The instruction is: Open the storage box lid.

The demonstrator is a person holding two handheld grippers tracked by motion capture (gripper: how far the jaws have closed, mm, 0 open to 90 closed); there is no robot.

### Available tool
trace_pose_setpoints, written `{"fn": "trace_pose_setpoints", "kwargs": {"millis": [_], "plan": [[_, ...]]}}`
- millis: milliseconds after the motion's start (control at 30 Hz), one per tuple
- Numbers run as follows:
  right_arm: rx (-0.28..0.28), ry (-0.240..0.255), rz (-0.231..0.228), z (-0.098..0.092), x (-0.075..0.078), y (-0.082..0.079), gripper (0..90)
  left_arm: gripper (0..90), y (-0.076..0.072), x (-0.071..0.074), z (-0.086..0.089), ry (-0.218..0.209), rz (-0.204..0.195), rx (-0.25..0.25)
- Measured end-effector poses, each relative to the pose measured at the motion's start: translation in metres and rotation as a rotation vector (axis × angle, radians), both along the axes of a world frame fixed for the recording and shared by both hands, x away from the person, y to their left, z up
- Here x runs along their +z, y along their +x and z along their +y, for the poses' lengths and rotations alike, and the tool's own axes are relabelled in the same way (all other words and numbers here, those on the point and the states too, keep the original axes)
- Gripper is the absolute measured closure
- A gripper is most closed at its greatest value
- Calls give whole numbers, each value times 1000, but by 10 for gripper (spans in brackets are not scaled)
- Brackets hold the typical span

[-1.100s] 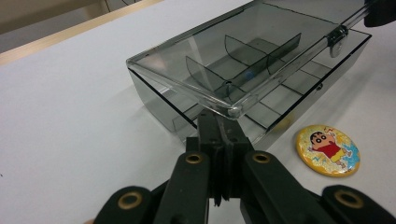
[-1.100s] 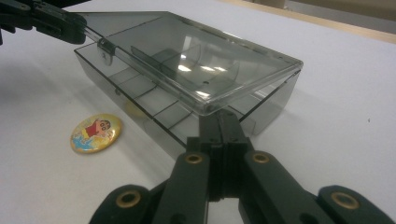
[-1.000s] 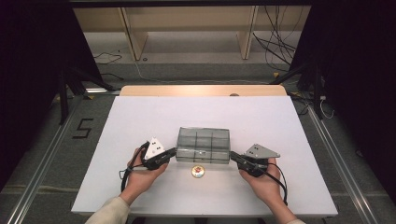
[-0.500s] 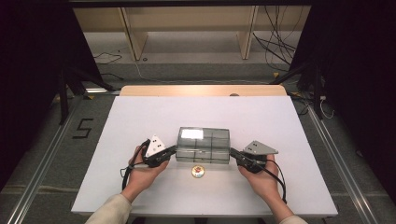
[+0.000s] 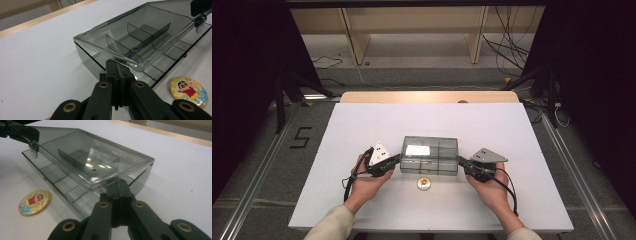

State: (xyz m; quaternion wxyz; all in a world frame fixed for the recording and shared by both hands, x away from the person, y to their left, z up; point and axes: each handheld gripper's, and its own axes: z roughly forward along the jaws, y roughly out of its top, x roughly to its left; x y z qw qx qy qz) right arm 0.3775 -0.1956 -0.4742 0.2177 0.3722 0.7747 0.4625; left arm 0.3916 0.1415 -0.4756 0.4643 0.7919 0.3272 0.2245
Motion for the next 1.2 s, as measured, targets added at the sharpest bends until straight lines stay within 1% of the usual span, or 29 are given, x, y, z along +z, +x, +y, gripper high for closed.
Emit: {"fn": "trace_pose_setpoints", "kwargs": {"millis": [367, 600, 733, 833, 900, 1033, 1100, 1200], "plan": [[-12, -2, 3, 0, -1, 5, 900, 895, 6, 0, -1, 1, -3, 10], [-16, -14, -3, 2, 0, 9, 900, 895, 9, 0, -1, -9, -4, 15], [-18, -13, -4, 3, 0, 11, 900, 894, 10, 0, 0, -15, -4, 17], [-20, -14, -3, 3, 1, 12, 900, 895, 12, 1, 0, -8, -5, 15], [-21, -13, -4, 3, 1, 13, 900, 895, 13, 1, -1, -14, -6, 19], [-25, -10, -6, 4, 2, 14, 900, 895, 15, 2, -1, -12, -6, 17], [-25, -10, -6, 4, 2, 15, 900, 895, 15, 2, -2, -20, -7, 23], [-27, -12, -6, 4, 2, 16, 900, 894, 17, 3, -2, -15, -7, 21]]}}
